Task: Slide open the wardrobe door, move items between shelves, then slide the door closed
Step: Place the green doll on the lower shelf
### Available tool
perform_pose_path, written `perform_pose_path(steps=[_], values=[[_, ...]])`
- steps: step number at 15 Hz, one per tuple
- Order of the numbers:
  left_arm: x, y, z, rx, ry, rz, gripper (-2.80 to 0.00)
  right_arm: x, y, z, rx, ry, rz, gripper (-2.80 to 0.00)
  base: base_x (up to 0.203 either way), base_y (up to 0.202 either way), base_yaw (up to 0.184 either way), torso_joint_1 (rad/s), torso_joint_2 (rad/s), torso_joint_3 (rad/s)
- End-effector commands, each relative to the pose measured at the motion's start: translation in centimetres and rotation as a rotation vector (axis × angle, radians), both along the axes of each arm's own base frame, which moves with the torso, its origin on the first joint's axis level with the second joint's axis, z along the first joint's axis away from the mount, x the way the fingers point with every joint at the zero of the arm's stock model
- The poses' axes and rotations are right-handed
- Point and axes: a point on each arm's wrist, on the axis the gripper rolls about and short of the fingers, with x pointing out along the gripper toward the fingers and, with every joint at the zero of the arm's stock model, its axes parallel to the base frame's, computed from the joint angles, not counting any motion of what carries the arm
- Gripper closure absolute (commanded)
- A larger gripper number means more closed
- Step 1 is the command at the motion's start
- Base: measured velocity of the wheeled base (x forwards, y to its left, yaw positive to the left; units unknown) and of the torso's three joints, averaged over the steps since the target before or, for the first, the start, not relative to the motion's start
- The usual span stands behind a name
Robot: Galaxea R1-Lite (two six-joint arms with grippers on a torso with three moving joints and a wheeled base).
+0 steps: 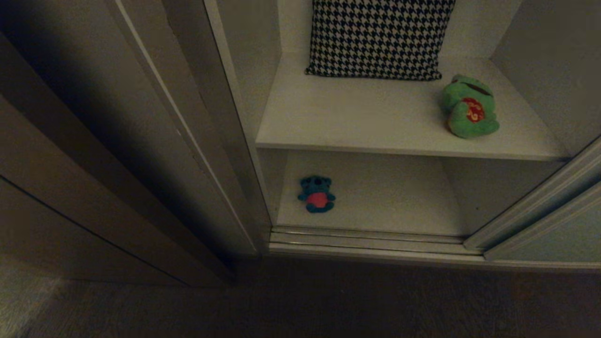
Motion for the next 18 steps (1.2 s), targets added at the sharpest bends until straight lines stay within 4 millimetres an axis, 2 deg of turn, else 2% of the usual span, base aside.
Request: perform_pose_path(steps=[1,2,4,5,7,10,14,18], values=[[0.0,0.0,0.0,0.001,0.001,-0.001,0.0,4.2,0.0,4.5,0.006,0.084,0.006,0.0,0.0,0.0,0.0,0.0,0.0,0.0],[0.0,0.0,0.0,0.001,0.001,0.001,0.0,5.4,0.0,5.1,0.007,0.124,0.011,0.0,0.0,0.0,0.0,0.0,0.0,0.0],[0.0,0.0,0.0,0.001,0.001,-0.001,0.0,7.0,0.1,3.8,0.027,0.232,0.037,0.0,0.0,0.0,0.0,0.0,0.0,0.0],[0.0,0.0,0.0,0.001,0.001,-0.001,0.0,7.2,0.2,3.7,0.071,0.21,0.048,0.0,0.0,0.0,0.0,0.0,0.0,0.0],[0.0,0.0,0.0,0.001,0.001,0.001,0.0,6.6,0.1,4.7,0.103,0.13,0.046,0.0,0.0,0.0,0.0,0.0,0.0,0.0],[0.0,0.0,0.0,0.001,0.001,0.001,0.0,4.1,0.1,7.1,0.094,0.011,0.023,0.0,0.0,0.0,0.0,0.0,0.0,0.0],[0.0,0.0,0.0,0.001,0.001,-0.001,0.0,1.0,0.1,10.7,0.069,-0.002,-0.016,0.0,0.0,0.0,0.0,0.0,0.0,0.0],[0.0,0.0,0.0,0.001,0.001,-0.001,0.0,2.3,0.0,14.1,0.065,-0.009,-0.037,0.0,0.0,0.0,0.0,0.0,0.0,0.0]])
